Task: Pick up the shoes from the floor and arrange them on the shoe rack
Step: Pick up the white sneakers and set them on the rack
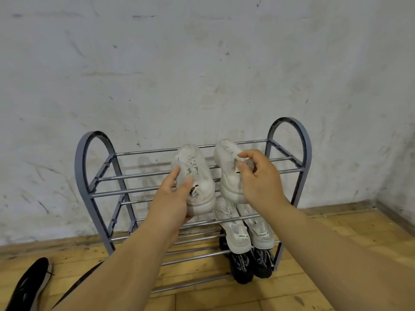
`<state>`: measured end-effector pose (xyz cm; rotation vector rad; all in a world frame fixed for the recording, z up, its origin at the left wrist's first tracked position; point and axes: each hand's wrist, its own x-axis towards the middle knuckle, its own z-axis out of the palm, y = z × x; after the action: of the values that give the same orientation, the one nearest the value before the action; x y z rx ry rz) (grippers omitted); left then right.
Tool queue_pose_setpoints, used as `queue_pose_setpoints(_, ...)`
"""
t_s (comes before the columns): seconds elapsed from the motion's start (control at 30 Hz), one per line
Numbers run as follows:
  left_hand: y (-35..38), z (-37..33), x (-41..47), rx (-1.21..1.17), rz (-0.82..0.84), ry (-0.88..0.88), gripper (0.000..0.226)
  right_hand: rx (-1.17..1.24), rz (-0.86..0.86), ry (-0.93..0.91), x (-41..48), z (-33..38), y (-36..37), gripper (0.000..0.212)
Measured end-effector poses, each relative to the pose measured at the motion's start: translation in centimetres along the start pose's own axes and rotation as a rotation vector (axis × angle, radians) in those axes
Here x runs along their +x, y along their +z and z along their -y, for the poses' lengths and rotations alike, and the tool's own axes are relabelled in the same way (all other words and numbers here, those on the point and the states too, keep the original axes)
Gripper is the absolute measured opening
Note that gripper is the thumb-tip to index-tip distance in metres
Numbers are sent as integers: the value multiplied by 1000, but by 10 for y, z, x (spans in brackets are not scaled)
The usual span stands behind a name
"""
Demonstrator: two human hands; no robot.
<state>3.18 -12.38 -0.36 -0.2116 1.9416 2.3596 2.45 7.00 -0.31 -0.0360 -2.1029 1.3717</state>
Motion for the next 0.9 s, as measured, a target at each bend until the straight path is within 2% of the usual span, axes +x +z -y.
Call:
queue_pose_setpoints(0.2, -7, 2, 8, -91, 168, -98, 63, 25, -90, 153, 7, -8, 9, 17)
queue_pose_setpoints(0.3, -8, 4, 9, -105, 232, -118, 70, 26, -118, 309, 5, -9, 8, 21)
queue_pose_setpoints(0.4, -7, 4, 11, -114, 247, -115, 74, 234, -3, 557, 2, -9, 2, 27)
queue_pose_setpoints(0.47, -6, 3, 10, -117, 250, -106, 75, 404, 115, 657, 0, -6, -3, 24)
queue_pose_setpoints(0.7, -15, -7, 1, -58, 283, -57, 75, 572, 276, 657, -3, -10, -37, 43)
queue_pose_setpoints(0.9, -38, -16, -23, 137, 403, -13, 70, 533, 510, 671, -8, -20, -86, 51)
